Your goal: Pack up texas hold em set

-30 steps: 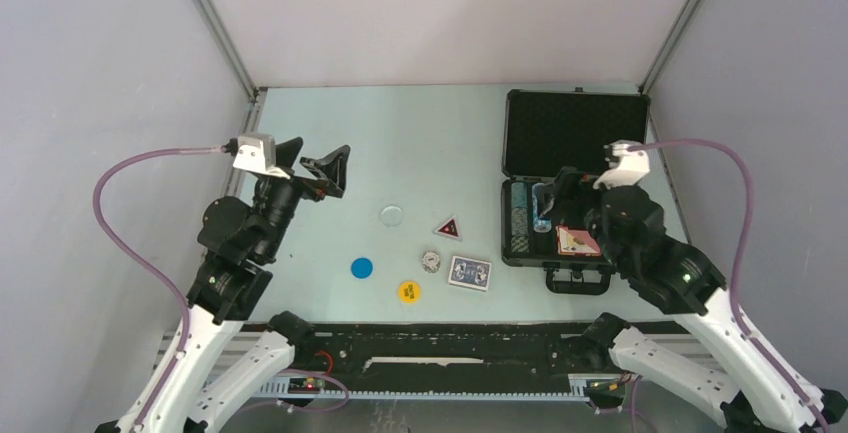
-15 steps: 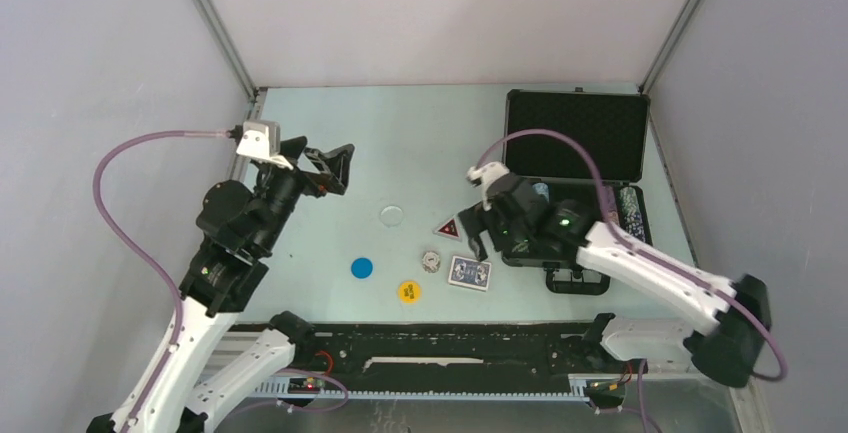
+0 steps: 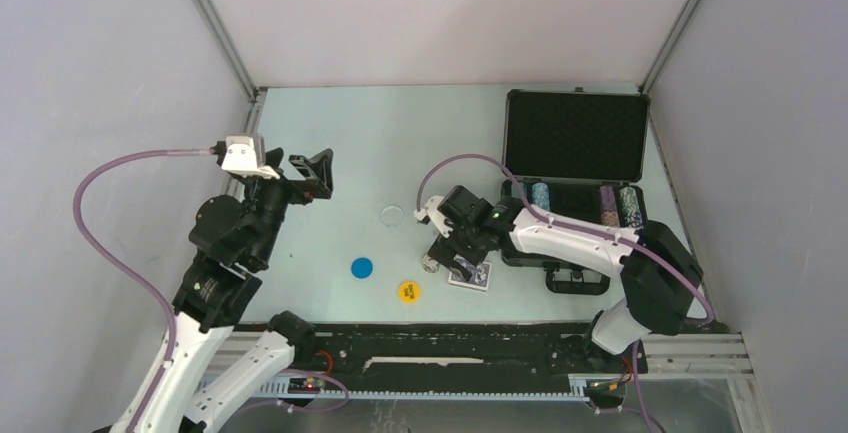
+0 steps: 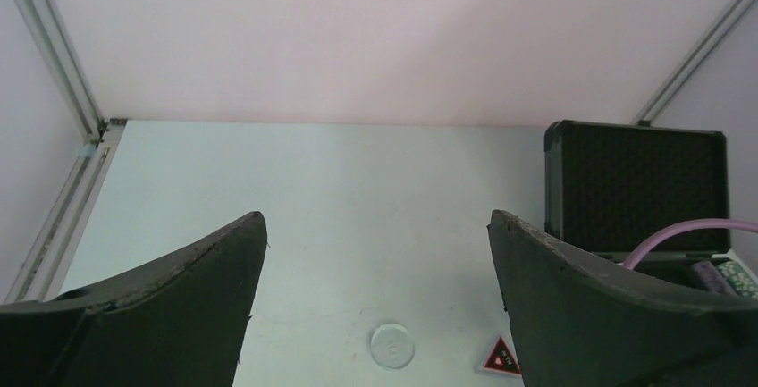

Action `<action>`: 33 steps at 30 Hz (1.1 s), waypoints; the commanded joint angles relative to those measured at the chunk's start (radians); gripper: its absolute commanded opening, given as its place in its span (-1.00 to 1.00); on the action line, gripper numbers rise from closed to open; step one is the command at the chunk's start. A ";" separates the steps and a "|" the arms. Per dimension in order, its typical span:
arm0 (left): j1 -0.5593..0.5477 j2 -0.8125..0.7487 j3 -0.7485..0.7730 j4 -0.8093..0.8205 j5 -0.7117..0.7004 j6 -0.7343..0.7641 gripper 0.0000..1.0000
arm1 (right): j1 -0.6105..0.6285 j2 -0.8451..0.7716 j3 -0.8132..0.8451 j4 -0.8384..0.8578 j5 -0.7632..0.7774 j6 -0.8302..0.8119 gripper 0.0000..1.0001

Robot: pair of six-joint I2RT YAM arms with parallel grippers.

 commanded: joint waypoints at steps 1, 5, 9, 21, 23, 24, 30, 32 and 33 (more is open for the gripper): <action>-0.007 0.001 -0.027 0.026 -0.061 0.024 1.00 | 0.031 0.025 0.048 0.025 -0.143 -0.155 0.99; -0.007 -0.005 -0.030 0.028 -0.082 0.025 1.00 | 0.021 0.072 0.068 0.000 -0.206 -0.198 0.99; -0.011 0.001 -0.030 0.028 -0.070 0.022 1.00 | -0.007 0.136 0.085 -0.039 -0.208 -0.197 0.99; -0.019 0.009 -0.031 0.028 -0.068 0.029 1.00 | -0.002 0.184 0.078 -0.049 -0.112 -0.174 0.99; -0.019 0.008 -0.031 0.028 -0.066 0.027 1.00 | 0.006 0.180 0.067 -0.044 -0.097 -0.161 0.97; -0.019 0.007 -0.031 0.028 -0.065 0.025 1.00 | 0.009 0.179 0.058 -0.039 -0.090 -0.156 0.96; -0.019 0.008 -0.030 0.029 -0.045 0.020 1.00 | 0.019 0.188 0.039 -0.022 -0.083 -0.141 0.88; -0.019 0.009 -0.031 0.029 -0.042 0.020 1.00 | 0.023 0.195 0.038 -0.011 -0.086 -0.138 0.85; -0.019 0.010 -0.031 0.031 -0.040 0.020 1.00 | 0.030 0.199 0.039 -0.007 -0.083 -0.136 0.84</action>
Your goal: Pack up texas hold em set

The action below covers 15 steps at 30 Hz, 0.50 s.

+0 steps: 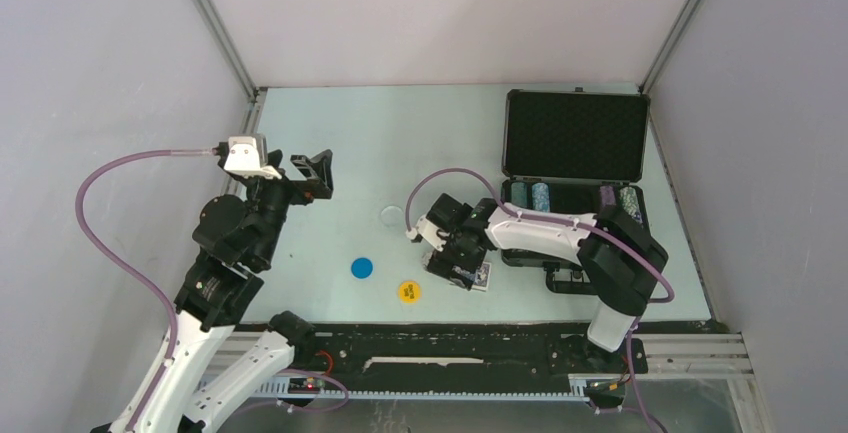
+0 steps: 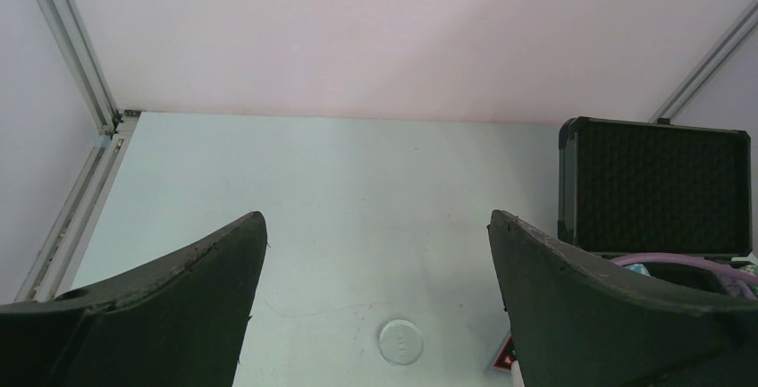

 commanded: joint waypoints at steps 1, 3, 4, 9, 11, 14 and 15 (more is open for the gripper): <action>-0.003 0.004 -0.013 0.037 0.010 0.014 1.00 | 0.024 0.017 -0.001 0.039 0.022 0.018 0.82; -0.004 0.003 -0.015 0.037 0.011 0.014 1.00 | 0.035 0.023 -0.002 0.047 0.027 0.021 0.80; -0.004 0.004 -0.015 0.039 0.011 0.014 1.00 | 0.040 0.025 -0.001 0.049 0.027 0.023 0.79; -0.004 0.001 -0.015 0.039 0.011 0.014 0.99 | 0.052 0.048 0.000 0.064 0.049 0.033 0.64; -0.004 0.001 -0.015 0.039 0.009 0.012 1.00 | 0.052 0.059 0.000 0.061 0.049 0.033 0.61; -0.004 0.001 -0.015 0.039 0.010 0.012 1.00 | 0.057 0.068 -0.001 0.052 0.082 0.036 0.55; -0.004 0.001 -0.015 0.039 0.010 0.012 1.00 | 0.057 0.068 -0.001 0.047 0.090 0.037 0.55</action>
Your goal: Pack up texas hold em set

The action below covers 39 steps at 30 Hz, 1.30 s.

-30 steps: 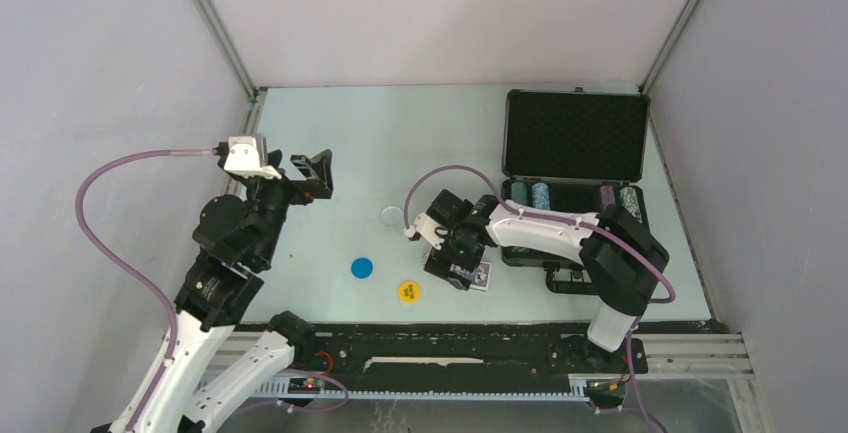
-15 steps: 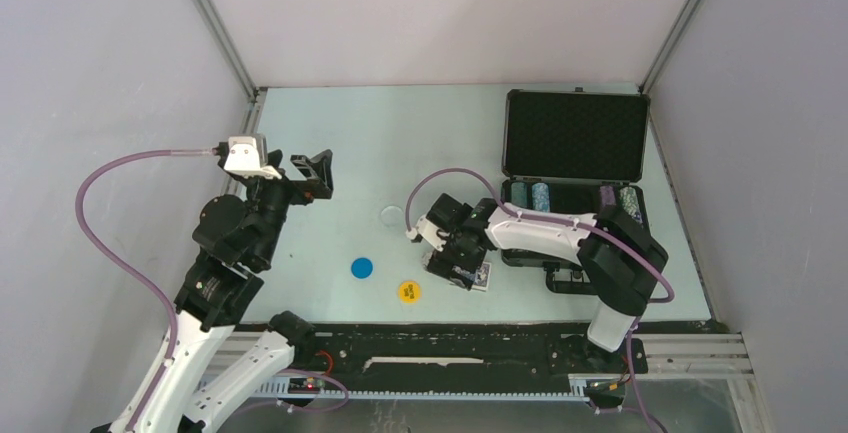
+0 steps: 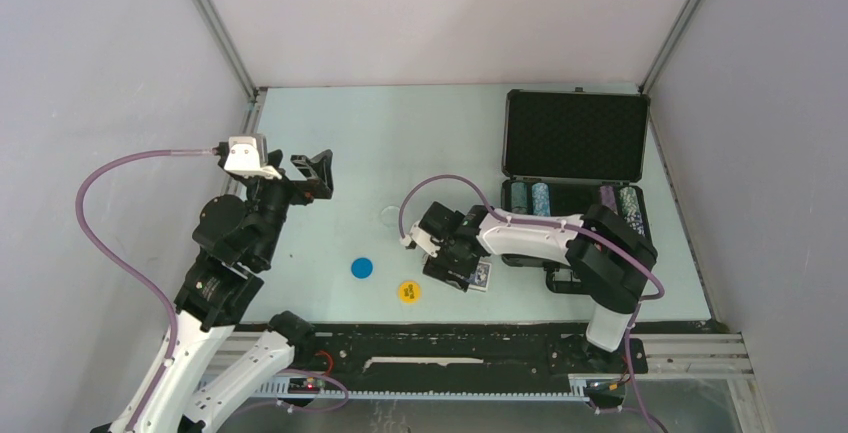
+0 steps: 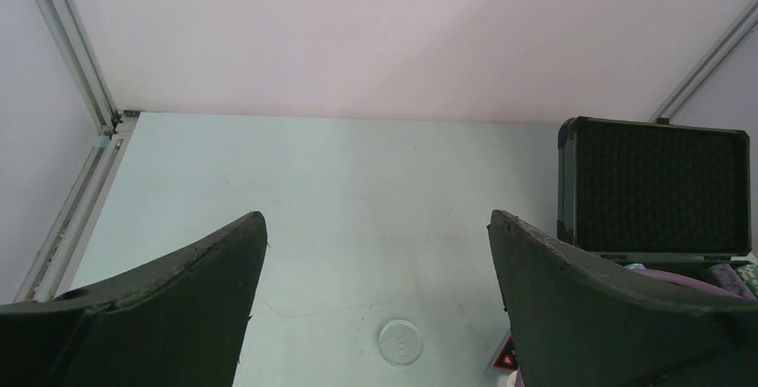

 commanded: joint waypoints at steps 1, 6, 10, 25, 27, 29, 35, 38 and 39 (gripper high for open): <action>-0.004 -0.001 -0.016 0.038 0.008 0.012 1.00 | 0.013 0.020 0.000 -0.001 0.055 0.024 0.54; -0.004 -0.001 -0.016 0.038 0.011 0.011 1.00 | 0.013 -0.005 -0.005 -0.019 0.050 0.025 0.63; -0.004 -0.001 -0.018 0.040 0.015 0.009 1.00 | 0.012 -0.021 -0.019 -0.014 0.057 0.020 0.68; -0.004 0.000 -0.019 0.043 0.022 0.009 1.00 | -0.015 -0.079 -0.063 -0.008 -0.038 0.000 0.77; -0.004 0.000 -0.020 0.043 0.023 0.009 1.00 | -0.018 -0.073 -0.064 -0.005 -0.040 -0.002 0.72; -0.004 0.000 -0.019 0.043 0.022 0.009 1.00 | -0.019 -0.066 -0.064 -0.002 -0.033 -0.002 0.65; -0.004 0.004 -0.020 0.043 0.022 0.009 1.00 | -0.016 -0.106 -0.058 0.025 -0.001 0.038 0.37; -0.004 0.006 -0.019 0.043 0.025 0.009 1.00 | -0.013 -0.175 -0.058 0.022 0.034 0.062 0.22; -0.004 0.006 -0.019 0.043 0.025 0.009 1.00 | -0.014 -0.200 -0.057 0.018 0.044 0.069 0.20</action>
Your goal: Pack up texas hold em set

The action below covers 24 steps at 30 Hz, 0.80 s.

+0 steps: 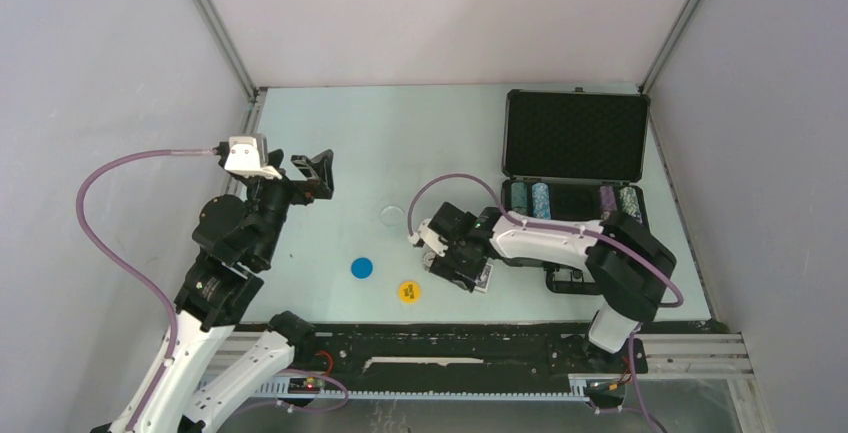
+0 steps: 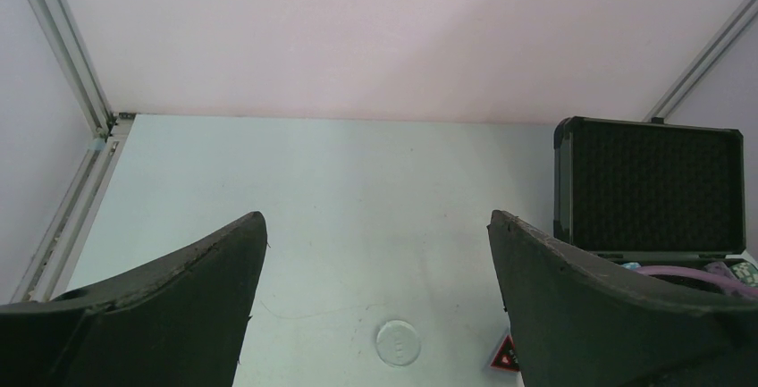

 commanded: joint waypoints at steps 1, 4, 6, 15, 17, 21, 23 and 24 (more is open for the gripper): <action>-0.004 0.007 -0.020 0.040 0.019 0.009 1.00 | 0.004 -0.160 0.006 0.003 0.069 0.048 0.18; -0.004 0.006 -0.019 0.040 0.019 0.008 1.00 | 0.003 -0.251 0.014 -0.002 0.156 0.071 0.16; -0.004 0.008 -0.018 0.040 0.022 0.006 1.00 | -0.022 -0.304 0.048 -0.021 0.210 0.108 0.16; -0.022 -0.020 -0.019 0.042 0.018 0.003 1.00 | -0.244 -0.487 0.140 -0.062 0.377 0.578 -0.20; -0.026 -0.023 -0.019 0.042 0.022 0.001 1.00 | -0.316 -0.521 0.140 -0.086 0.373 0.744 -0.32; -0.033 -0.027 -0.020 0.042 0.025 -0.002 1.00 | -0.428 -0.531 0.140 -0.178 0.420 1.115 -0.56; -0.034 -0.029 -0.020 0.043 0.026 -0.002 1.00 | -0.497 -0.512 0.140 -0.239 0.431 1.277 -0.52; -0.035 -0.033 -0.019 0.043 0.023 -0.002 1.00 | -0.542 -0.501 0.141 -0.281 0.417 1.370 -0.52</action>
